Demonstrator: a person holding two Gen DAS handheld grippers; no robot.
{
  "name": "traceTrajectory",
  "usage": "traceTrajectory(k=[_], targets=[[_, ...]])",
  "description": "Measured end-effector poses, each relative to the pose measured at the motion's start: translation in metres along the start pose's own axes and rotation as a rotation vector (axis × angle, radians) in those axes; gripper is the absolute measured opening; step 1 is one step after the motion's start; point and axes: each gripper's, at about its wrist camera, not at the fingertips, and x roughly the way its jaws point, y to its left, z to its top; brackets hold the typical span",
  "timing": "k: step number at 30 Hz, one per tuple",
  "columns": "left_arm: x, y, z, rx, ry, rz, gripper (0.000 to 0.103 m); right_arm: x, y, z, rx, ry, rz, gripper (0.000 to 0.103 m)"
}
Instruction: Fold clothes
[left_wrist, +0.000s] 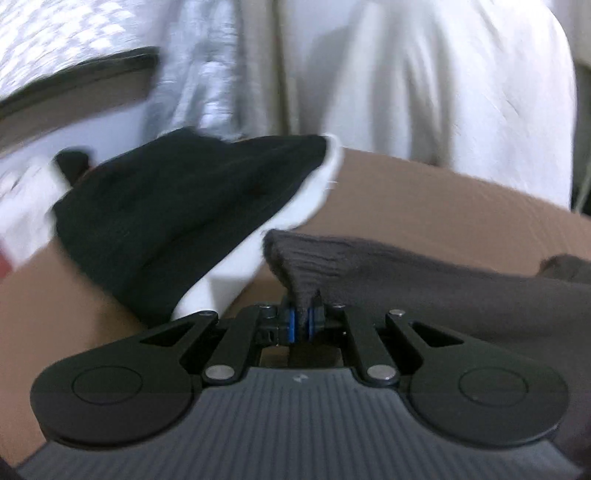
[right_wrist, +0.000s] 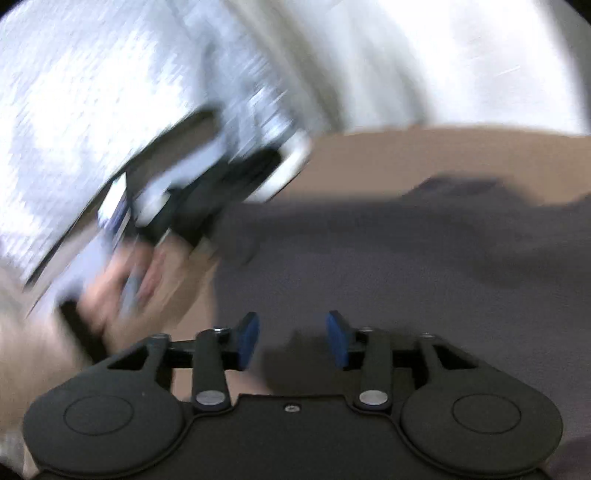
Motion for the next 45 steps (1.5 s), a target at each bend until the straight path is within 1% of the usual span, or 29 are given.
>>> traceTrajectory(k=[1, 2, 4, 5, 7, 9, 11, 13, 14, 16, 17, 18, 20, 21, 23, 25, 26, 27, 28, 29, 30, 31, 33, 36, 38, 39, 40, 43, 45], targets=[[-0.012, 0.011, -0.009, -0.034, -0.033, 0.018, 0.006, -0.015, -0.010, 0.006, 0.024, -0.051, -0.045, 0.061], [-0.023, 0.022, -0.014, -0.083, -0.055, 0.034, 0.006, -0.030, -0.025, 0.010, 0.058, -0.109, -0.094, 0.063], [-0.029, 0.041, -0.014, -0.190, -0.053, 0.052, 0.006, -0.053, -0.057, 0.018, 0.153, -0.170, -0.204, 0.064], [-0.029, 0.049, -0.013, -0.221, -0.046, 0.062, 0.006, -0.061, -0.073, 0.025, 0.210, -0.170, -0.270, 0.064], [-0.025, 0.052, -0.016, -0.226, -0.024, 0.097, 0.006, -0.068, -0.091, 0.045, 0.251, -0.134, -0.475, 0.065], [-0.021, 0.051, -0.022, -0.233, 0.006, 0.125, 0.006, -0.067, -0.101, 0.067, 0.243, -0.100, -0.580, 0.066], [-0.013, 0.045, -0.030, -0.250, 0.053, 0.117, 0.006, -0.061, -0.114, 0.088, 0.251, -0.096, -0.571, 0.067], [-0.007, 0.040, -0.038, -0.243, 0.096, 0.106, 0.006, -0.042, -0.119, 0.107, 0.275, -0.062, -0.582, 0.067], [-0.005, 0.037, -0.042, -0.234, 0.107, 0.104, 0.006, -0.034, -0.116, 0.113, 0.261, -0.073, -0.577, 0.067], [-0.005, 0.033, -0.044, -0.211, 0.099, 0.108, 0.006, -0.013, -0.105, 0.117, 0.240, -0.103, -0.511, 0.067], [-0.004, 0.034, -0.043, -0.214, 0.099, 0.101, 0.006, 0.001, -0.099, 0.117, 0.219, -0.104, -0.447, 0.067], [-0.004, 0.034, -0.043, -0.219, 0.099, 0.094, 0.006, 0.017, -0.091, 0.116, 0.190, -0.090, -0.393, 0.067], [-0.004, 0.032, -0.041, -0.207, 0.090, 0.086, 0.006, 0.052, -0.081, 0.114, 0.110, -0.050, -0.351, 0.067], [-0.004, 0.028, -0.038, -0.163, 0.074, 0.092, 0.006, 0.068, -0.079, 0.112, 0.073, -0.032, -0.377, 0.068], [-0.003, 0.013, -0.037, -0.040, 0.028, 0.108, 0.006, 0.097, -0.078, 0.105, 0.004, 0.002, -0.436, 0.071], [-0.001, 0.005, -0.037, 0.019, 0.001, 0.086, 0.006, 0.121, -0.087, 0.096, -0.038, 0.036, -0.502, 0.087], [0.000, 0.004, -0.036, 0.023, -0.006, 0.067, 0.006, 0.131, -0.093, 0.091, -0.045, 0.055, -0.536, 0.087], [0.002, 0.004, -0.036, 0.023, -0.010, 0.052, 0.006, 0.141, -0.100, 0.086, -0.051, 0.074, -0.571, 0.084], [0.005, 0.004, -0.036, 0.021, -0.011, 0.044, 0.006, 0.147, -0.107, 0.081, -0.054, 0.099, -0.581, 0.060], [0.008, 0.006, -0.036, 0.017, -0.007, 0.037, 0.006, 0.153, -0.113, 0.076, -0.056, 0.125, -0.590, 0.042], [0.011, 0.009, -0.036, 0.012, -0.002, 0.031, 0.006, 0.155, -0.115, 0.072, -0.071, 0.142, -0.597, 0.027], [0.015, 0.011, -0.037, 0.007, 0.006, 0.025, 0.006, 0.147, -0.112, 0.073, -0.082, 0.100, -0.594, 0.023], [0.021, 0.015, -0.038, 0.002, 0.023, 0.011, 0.006, 0.130, -0.105, 0.077, -0.102, 0.008, -0.588, 0.020], [0.027, 0.019, -0.039, 0.002, 0.025, -0.002, 0.006, 0.097, -0.099, 0.096, -0.093, -0.106, -0.643, 0.019], [0.025, 0.019, -0.037, -0.004, 0.016, -0.021, 0.006, 0.080, -0.092, 0.099, -0.095, -0.152, -0.621, 0.019], [0.023, 0.017, -0.037, 0.007, 0.011, -0.027, 0.006, 0.072, -0.088, 0.100, -0.096, -0.175, -0.609, 0.019], [0.020, 0.012, -0.037, 0.043, 0.004, -0.019, 0.006, 0.065, -0.084, 0.099, -0.085, -0.179, -0.571, 0.019], [0.011, -0.010, -0.041, 0.191, -0.032, 0.020, 0.006, 0.051, -0.081, 0.091, 0.021, -0.197, -0.450, 0.019], [0.007, -0.018, -0.042, 0.223, -0.043, 0.020, 0.006, 0.042, -0.083, 0.083, 0.078, -0.241, -0.422, 0.019]])
